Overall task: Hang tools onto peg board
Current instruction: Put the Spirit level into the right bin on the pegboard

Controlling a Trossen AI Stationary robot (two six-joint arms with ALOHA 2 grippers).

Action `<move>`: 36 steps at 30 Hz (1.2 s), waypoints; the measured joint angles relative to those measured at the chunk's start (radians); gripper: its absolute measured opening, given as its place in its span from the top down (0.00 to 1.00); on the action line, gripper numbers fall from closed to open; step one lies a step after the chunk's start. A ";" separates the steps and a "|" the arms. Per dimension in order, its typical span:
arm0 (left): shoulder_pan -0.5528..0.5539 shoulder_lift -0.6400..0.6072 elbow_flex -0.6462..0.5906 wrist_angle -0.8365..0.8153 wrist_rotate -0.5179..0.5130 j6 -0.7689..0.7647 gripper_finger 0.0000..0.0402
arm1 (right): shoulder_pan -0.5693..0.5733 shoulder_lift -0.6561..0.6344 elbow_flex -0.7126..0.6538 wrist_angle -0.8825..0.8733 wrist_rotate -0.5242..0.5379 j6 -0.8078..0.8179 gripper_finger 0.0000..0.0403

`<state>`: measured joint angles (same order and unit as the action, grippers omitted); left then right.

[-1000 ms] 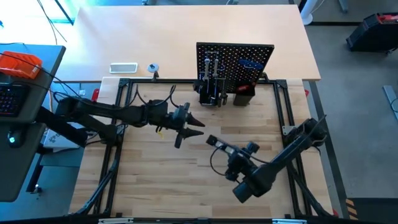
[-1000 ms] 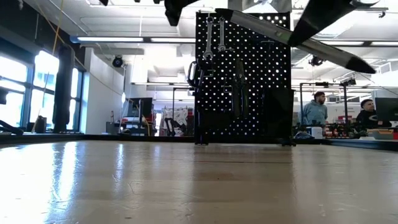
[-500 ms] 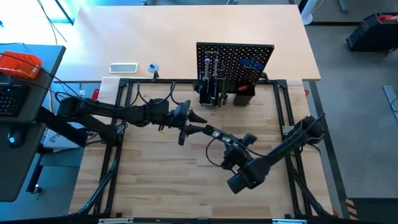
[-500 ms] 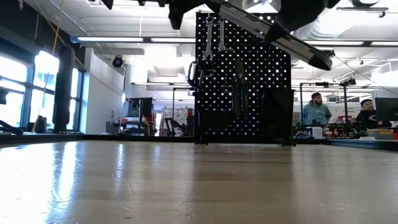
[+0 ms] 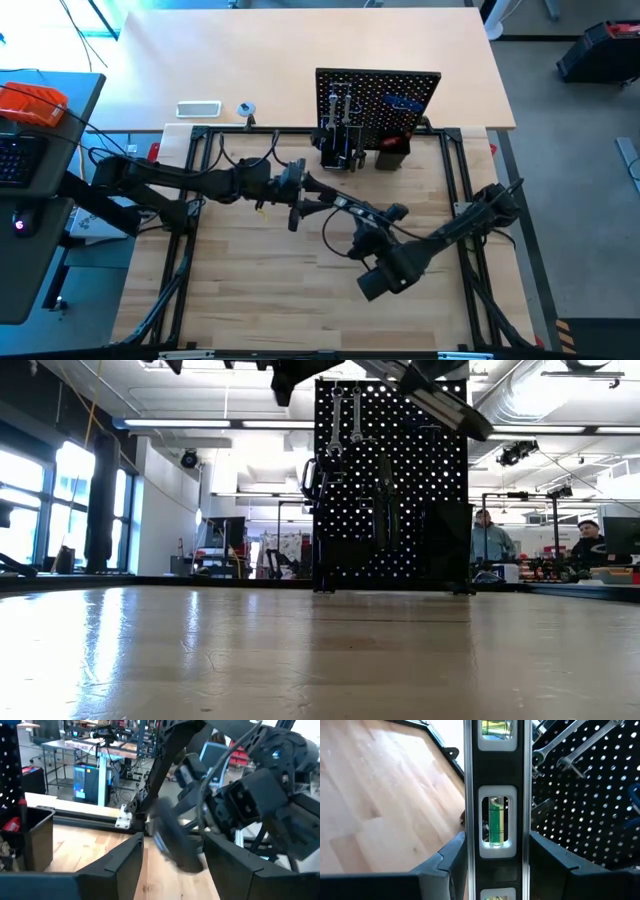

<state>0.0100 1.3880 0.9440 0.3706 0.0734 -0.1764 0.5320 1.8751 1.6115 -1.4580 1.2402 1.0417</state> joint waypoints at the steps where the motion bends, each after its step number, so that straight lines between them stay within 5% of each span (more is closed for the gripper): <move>1: -0.002 0.000 0.000 0.011 0.000 -0.004 0.50 | -0.010 0.000 0.009 0.008 0.001 -0.018 0.60; 12: -0.011 -0.001 0.000 0.061 -0.022 -0.011 0.54 | -0.044 0.000 0.039 0.187 0.046 -0.253 0.60; 25: -0.009 -0.001 0.000 0.098 -0.037 0.066 0.88 | -0.041 0.000 0.039 0.198 0.064 -0.271 0.61; 36: -0.013 -0.005 -0.002 0.102 0.026 0.202 0.88 | -0.013 -0.001 0.041 0.171 0.023 -0.207 0.66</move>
<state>-0.0029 1.3831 0.9421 0.4729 0.0999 0.0253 0.5193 1.8744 1.6527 -1.2870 1.2637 0.8346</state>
